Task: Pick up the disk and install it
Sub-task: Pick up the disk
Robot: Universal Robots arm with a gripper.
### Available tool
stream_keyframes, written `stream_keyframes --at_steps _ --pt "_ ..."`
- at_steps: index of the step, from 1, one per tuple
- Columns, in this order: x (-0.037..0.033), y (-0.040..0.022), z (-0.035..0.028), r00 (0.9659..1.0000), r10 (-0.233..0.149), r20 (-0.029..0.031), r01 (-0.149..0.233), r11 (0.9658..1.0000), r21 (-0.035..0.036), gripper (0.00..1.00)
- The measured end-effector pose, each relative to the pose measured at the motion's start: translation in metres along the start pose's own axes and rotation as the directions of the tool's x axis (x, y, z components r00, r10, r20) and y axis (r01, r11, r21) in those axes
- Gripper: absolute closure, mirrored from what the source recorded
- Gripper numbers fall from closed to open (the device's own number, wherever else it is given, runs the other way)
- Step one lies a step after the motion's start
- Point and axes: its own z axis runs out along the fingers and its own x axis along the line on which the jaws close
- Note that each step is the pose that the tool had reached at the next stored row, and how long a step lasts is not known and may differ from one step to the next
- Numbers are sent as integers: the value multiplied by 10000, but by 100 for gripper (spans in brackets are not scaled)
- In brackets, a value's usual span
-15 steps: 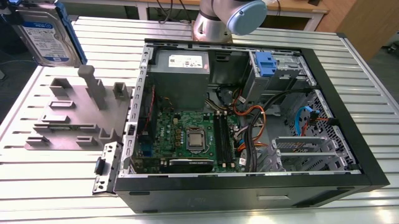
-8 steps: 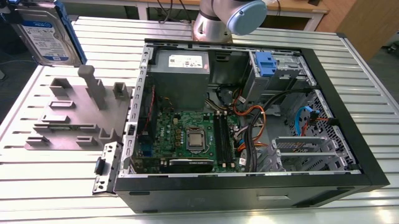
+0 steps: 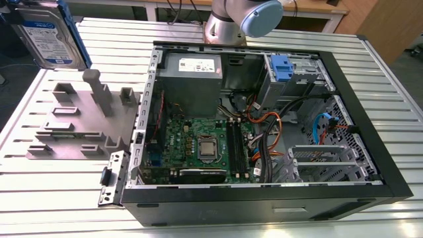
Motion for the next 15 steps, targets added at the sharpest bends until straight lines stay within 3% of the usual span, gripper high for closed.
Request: stream_keyframes --at_steps 15 --pt "0 0 -27 10000 0 -1 0 10000 -2 64"
